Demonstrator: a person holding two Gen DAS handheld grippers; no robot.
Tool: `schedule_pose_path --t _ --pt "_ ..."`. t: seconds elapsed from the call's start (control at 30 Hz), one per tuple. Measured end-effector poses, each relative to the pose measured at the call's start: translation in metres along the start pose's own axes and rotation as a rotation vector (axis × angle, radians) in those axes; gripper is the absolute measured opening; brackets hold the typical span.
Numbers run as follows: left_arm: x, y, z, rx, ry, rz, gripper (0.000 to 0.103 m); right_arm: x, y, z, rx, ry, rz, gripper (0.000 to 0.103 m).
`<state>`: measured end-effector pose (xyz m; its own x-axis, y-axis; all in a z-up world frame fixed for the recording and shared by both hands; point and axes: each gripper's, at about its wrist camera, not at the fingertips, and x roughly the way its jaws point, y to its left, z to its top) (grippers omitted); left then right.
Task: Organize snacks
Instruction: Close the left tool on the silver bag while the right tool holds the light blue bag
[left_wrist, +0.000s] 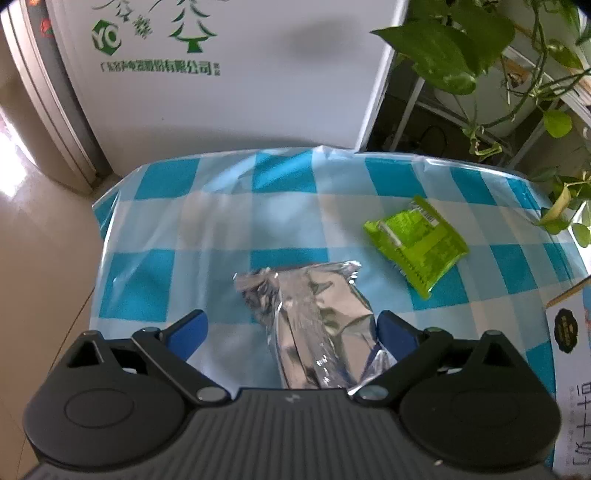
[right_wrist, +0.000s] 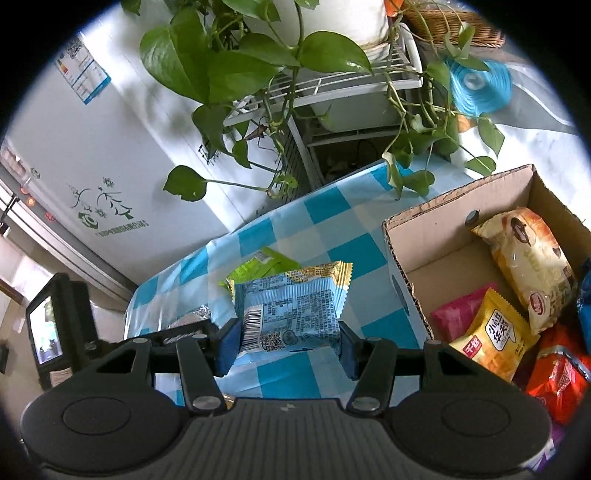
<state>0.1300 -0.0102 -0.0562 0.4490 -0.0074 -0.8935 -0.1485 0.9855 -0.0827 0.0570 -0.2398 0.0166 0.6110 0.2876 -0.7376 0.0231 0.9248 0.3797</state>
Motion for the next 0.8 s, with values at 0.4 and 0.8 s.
schedule_pose_path --t 0.4,0.8 --pt "0.012 -0.015 -0.004 0.033 -0.013 0.028 0.090 0.002 0.005 0.002 -0.011 -0.007 -0.002 0.061" --pt "-0.010 -0.011 -0.007 0.047 -0.065 -0.053 0.059 0.006 0.008 0.001 -0.035 0.011 0.010 0.061"
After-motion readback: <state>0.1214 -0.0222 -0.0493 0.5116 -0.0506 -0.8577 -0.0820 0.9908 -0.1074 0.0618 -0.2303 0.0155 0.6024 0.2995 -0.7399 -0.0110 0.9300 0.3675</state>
